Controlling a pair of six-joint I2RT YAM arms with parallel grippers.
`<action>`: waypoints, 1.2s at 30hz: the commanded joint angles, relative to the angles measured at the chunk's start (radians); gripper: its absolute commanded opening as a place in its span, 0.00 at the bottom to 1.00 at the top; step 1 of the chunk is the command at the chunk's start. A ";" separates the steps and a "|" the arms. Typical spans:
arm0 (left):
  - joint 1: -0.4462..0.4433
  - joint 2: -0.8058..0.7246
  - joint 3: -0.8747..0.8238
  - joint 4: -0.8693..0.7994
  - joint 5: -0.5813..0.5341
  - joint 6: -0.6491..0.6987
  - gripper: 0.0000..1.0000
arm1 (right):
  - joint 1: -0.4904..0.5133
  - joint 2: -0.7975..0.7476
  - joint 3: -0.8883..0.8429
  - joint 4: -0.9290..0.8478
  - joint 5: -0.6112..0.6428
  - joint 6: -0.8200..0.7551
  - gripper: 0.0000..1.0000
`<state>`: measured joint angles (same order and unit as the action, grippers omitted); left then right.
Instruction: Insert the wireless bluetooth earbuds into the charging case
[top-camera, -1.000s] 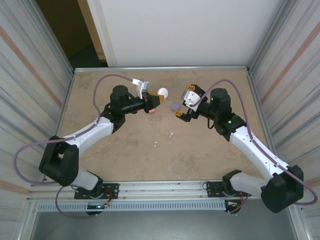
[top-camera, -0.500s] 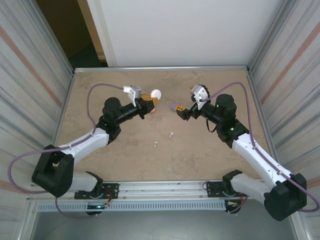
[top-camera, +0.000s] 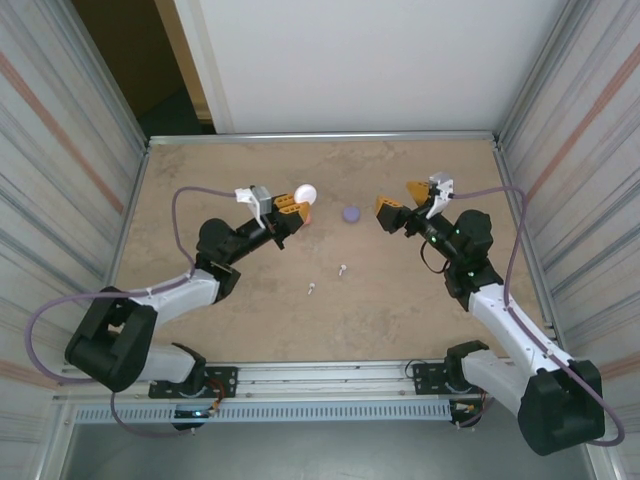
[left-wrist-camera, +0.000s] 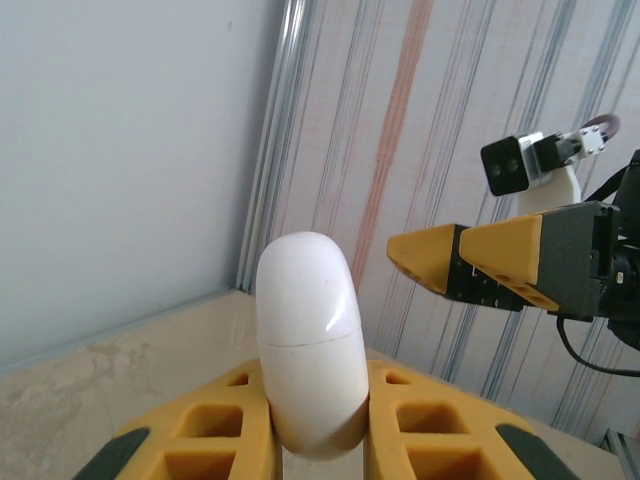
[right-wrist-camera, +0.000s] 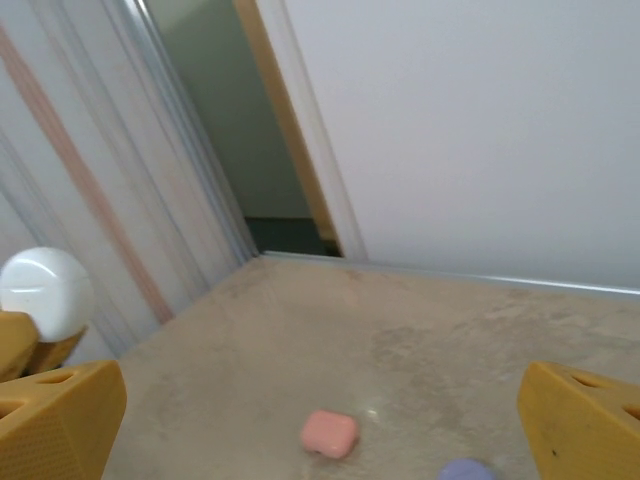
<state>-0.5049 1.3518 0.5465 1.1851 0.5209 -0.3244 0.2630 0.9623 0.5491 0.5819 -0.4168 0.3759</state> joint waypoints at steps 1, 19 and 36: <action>0.005 0.024 -0.015 0.168 0.034 0.019 0.00 | -0.002 -0.015 -0.019 0.160 -0.099 0.139 0.99; -0.015 0.078 0.023 0.216 0.098 0.013 0.00 | 0.120 0.187 0.118 0.292 -0.298 0.179 0.99; -0.028 0.078 0.038 0.229 0.123 0.012 0.00 | 0.218 0.331 0.259 0.167 -0.341 0.054 0.97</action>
<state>-0.5270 1.4300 0.5568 1.3663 0.6285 -0.3256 0.4683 1.2785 0.7670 0.7586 -0.7357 0.4629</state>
